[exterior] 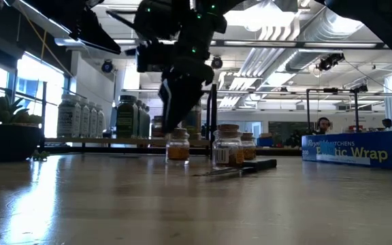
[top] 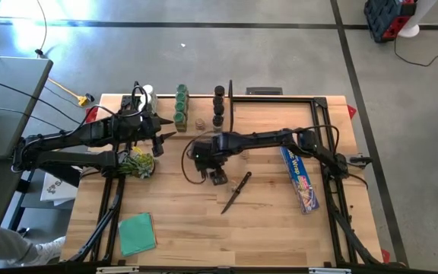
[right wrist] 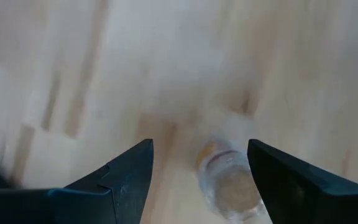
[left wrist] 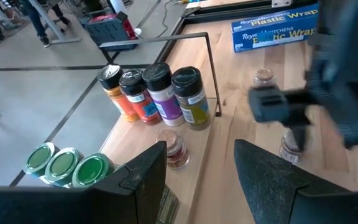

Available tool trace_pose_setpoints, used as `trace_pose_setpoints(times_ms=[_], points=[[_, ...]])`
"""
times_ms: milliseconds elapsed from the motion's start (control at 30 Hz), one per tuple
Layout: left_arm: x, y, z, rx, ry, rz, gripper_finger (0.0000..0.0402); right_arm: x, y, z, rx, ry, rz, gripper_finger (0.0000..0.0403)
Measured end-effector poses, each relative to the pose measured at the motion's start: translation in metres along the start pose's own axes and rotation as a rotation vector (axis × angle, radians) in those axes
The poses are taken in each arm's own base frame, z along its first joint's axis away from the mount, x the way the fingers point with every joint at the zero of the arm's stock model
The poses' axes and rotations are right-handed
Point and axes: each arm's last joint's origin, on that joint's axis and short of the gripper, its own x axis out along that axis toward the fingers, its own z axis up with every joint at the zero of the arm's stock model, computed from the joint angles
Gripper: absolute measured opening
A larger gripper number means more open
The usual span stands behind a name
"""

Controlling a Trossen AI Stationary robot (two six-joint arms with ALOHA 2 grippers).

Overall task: Shelf spices
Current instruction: Put the brown lid seasoning bottle on the shelf

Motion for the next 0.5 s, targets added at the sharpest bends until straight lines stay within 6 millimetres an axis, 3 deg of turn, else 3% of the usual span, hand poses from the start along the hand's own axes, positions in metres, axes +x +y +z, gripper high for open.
trace_pose_setpoints(times_ms=[233,500], points=[[0.000,0.000,-0.001,-0.014,0.005,-0.001,0.0183,-0.011,-0.011,-0.032,0.163,0.256,0.174,0.0254],[0.000,0.000,-0.001,-0.013,0.007,-0.001,0.0183,-0.018,-0.009,-0.039,0.198,0.337,0.179,0.0254]])
